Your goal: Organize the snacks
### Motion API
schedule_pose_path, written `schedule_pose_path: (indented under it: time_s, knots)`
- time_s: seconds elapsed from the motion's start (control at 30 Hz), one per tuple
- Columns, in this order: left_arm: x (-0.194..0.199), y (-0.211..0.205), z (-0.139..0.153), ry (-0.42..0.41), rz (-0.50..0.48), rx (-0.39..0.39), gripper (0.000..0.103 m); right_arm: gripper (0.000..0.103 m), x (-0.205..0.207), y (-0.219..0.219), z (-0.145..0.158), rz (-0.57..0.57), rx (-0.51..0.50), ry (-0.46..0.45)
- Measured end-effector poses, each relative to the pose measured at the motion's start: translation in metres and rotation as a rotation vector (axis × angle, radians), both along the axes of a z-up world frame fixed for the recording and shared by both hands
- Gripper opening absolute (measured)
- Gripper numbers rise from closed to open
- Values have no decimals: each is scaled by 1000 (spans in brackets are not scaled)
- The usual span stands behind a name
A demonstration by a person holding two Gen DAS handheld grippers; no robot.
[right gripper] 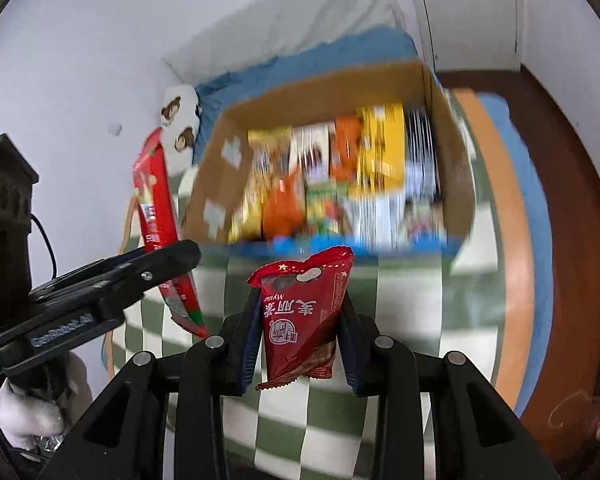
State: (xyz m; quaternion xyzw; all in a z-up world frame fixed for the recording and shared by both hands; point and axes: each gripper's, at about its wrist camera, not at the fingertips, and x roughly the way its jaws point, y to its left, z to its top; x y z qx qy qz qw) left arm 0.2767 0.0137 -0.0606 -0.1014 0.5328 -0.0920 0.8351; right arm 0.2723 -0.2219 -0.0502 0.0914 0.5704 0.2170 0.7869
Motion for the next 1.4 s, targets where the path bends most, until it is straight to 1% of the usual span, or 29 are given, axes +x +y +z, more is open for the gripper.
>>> schedule_pose_path:
  time_s: [0.07, 0.2, 0.27, 0.37, 0.43, 0.47, 0.53, 0.6, 0.67, 0.7, 0.73, 0.77, 0.8, 0.83, 0.97, 1.03, 1.2, 1.4]
  knots:
    - [26, 3, -10, 24, 4, 22, 43, 37, 27, 8, 6, -1, -17, -24]
    - [84, 23, -40, 125, 25, 48, 43, 37, 83, 26, 1, 4, -23, -21]
    - [107, 34, -57, 170, 42, 61, 44, 37, 107, 37, -9, 0, -28, -5]
    - [131, 46, -79, 219, 57, 86, 44, 37, 139, 51, -33, -3, -30, 53]
    - [139, 50, -92, 242, 57, 97, 44, 37, 152, 59, -48, -2, -41, 84]
    - [143, 53, -98, 260, 59, 96, 46, 37, 158, 63, -56, -1, -51, 99]
    - [150, 57, -111, 296, 72, 85, 46, 37, 168, 69, -71, -2, -59, 128]
    - [154, 61, -122, 323, 87, 80, 52, 37, 178, 75, -87, 0, -60, 161]
    - [156, 63, -128, 326, 104, 79, 66, 39, 187, 80, -104, -3, -70, 207]
    - [157, 64, -130, 327, 107, 84, 72, 43, 192, 80, -112, -11, -75, 233]
    - [158, 64, -131, 327, 111, 85, 84, 50, 195, 81, -119, -10, -83, 249]
    - [158, 64, -133, 324, 113, 82, 86, 57, 198, 82, -124, -11, -105, 256]
    - [157, 63, -134, 321, 111, 80, 87, 78, 199, 82, -126, -13, -131, 251]
    - [157, 62, -135, 319, 109, 89, 89, 91, 200, 82, -127, -10, -145, 245]
    - [157, 57, -137, 320, 100, 105, 99, 92, 197, 75, -125, -13, -211, 209]
    - [155, 53, -137, 314, 99, 117, 99, 94, 195, 71, -123, -18, -247, 186]
    - [149, 41, -132, 297, 93, 126, 99, 95, 187, 56, -122, -39, -311, 154]
    - [134, 27, -112, 247, 99, 132, 99, 95, 179, 36, -120, -67, -337, 147]
